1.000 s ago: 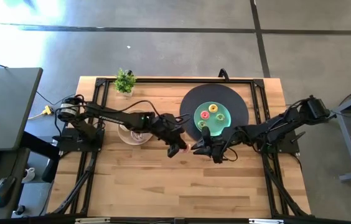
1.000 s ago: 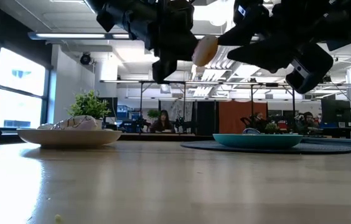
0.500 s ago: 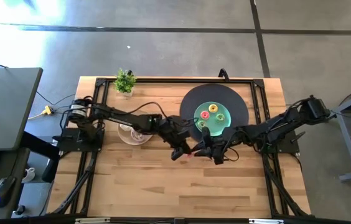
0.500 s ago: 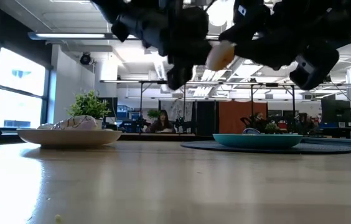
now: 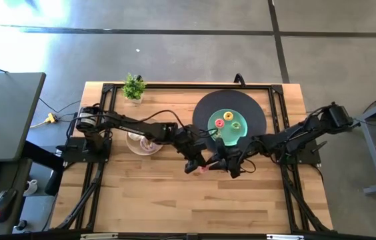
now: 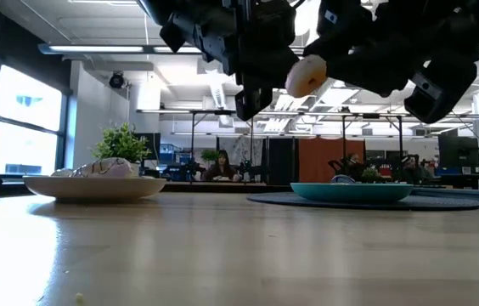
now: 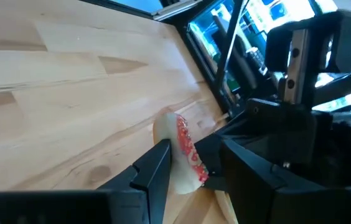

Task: Pick & Place donuts
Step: Put the small pink donut on the blue plate

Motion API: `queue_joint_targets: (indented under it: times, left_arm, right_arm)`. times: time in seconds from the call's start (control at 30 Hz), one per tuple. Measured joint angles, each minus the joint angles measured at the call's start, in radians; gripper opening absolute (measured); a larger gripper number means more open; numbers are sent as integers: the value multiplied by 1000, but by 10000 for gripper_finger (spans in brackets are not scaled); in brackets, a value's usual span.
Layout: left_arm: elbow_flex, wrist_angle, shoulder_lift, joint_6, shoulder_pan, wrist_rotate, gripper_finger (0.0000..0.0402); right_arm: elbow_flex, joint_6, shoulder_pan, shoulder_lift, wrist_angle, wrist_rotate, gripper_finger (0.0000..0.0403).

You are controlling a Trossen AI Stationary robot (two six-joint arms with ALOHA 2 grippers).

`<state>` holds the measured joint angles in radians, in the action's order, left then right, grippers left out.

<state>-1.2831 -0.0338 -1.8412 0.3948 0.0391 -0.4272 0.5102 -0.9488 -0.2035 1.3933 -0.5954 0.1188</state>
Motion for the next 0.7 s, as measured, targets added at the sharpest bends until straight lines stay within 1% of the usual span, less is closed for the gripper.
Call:
queue_joint_targets:
  times: [0.23, 0.37, 0.5, 0.7]
  left_arm:
    - [0, -1, 0, -6, 0, 2, 9]
    - [0, -42, 2, -6, 0, 2, 9]
    - [-1, -51, 4, -25, 0, 2, 9]
    - [-1, -12, 4, -54, 0, -8, 9]
  right_arm:
    - [0, 32, 0, 0, 11, -1, 138]
    - [-1, 25, -6, -15, 5, -9, 138]
    - [-1, 26, -30, -47, -1, -60, 138]
    - [-1, 44, -70, -68, 0, -56, 138]
